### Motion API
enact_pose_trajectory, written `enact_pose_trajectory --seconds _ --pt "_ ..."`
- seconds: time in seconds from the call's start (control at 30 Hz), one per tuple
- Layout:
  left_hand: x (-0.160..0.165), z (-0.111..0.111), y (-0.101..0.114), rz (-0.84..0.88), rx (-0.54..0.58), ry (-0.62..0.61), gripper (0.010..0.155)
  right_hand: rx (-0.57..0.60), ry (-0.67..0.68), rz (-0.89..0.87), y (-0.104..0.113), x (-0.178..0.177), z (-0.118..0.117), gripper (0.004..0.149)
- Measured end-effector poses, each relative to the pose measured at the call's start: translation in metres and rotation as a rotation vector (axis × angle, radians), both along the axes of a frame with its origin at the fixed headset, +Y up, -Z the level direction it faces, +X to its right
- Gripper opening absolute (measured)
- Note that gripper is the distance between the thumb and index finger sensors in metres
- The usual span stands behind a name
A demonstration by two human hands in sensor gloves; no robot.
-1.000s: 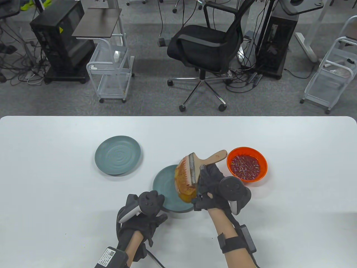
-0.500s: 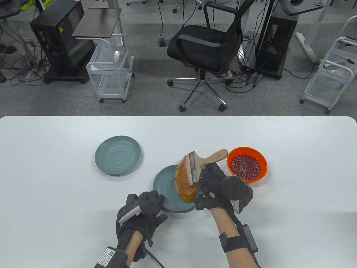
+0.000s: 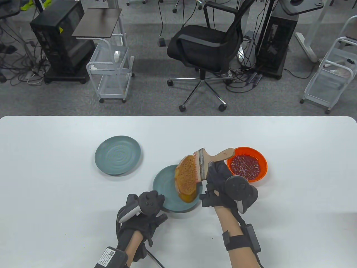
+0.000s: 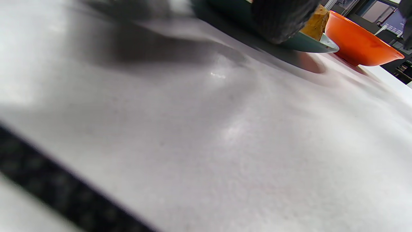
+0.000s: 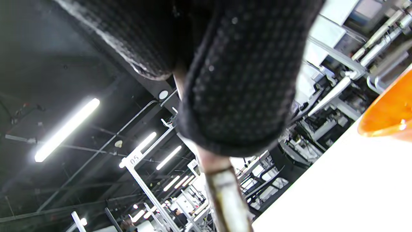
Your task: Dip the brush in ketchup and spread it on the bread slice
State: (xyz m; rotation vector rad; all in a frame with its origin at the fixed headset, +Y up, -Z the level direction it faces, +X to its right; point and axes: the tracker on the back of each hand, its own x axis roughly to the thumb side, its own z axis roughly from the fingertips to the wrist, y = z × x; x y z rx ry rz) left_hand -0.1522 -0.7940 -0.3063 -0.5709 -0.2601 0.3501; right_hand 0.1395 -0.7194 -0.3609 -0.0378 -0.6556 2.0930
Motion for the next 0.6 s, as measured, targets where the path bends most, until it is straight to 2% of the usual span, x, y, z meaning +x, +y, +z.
enact_pose_trajectory --seconds 0.07,0.13,0.23,0.4,0.43,0.53,0.6 --pt "0.000 0.000 0.000 -0.003 0.002 0.001 0.070 -0.072 0.075 -0.138 -0.008 -0.007 -0.002 0.047" --pt "0.000 0.000 0.000 -0.006 0.003 -0.001 0.070 -0.110 0.097 -0.180 -0.014 -0.014 -0.003 0.047" --pt "0.000 0.000 0.000 -0.004 0.004 -0.005 0.070 -0.139 0.105 -0.108 -0.015 -0.019 -0.004 0.047" --pt "-0.001 0.000 0.000 -0.008 0.001 -0.007 0.070 -0.039 -0.004 0.077 -0.007 -0.001 -0.003 0.047" --pt "0.000 0.000 0.000 -0.011 0.001 -0.007 0.070 -0.029 -0.017 0.072 -0.005 0.002 -0.002 0.047" --pt "0.000 0.000 0.000 -0.015 0.001 -0.006 0.070 -0.047 0.009 -0.037 -0.007 -0.002 -0.002 0.047" --pt "0.000 0.000 0.000 -0.013 0.002 -0.006 0.070 -0.105 0.068 -0.133 -0.014 -0.011 -0.003 0.047"
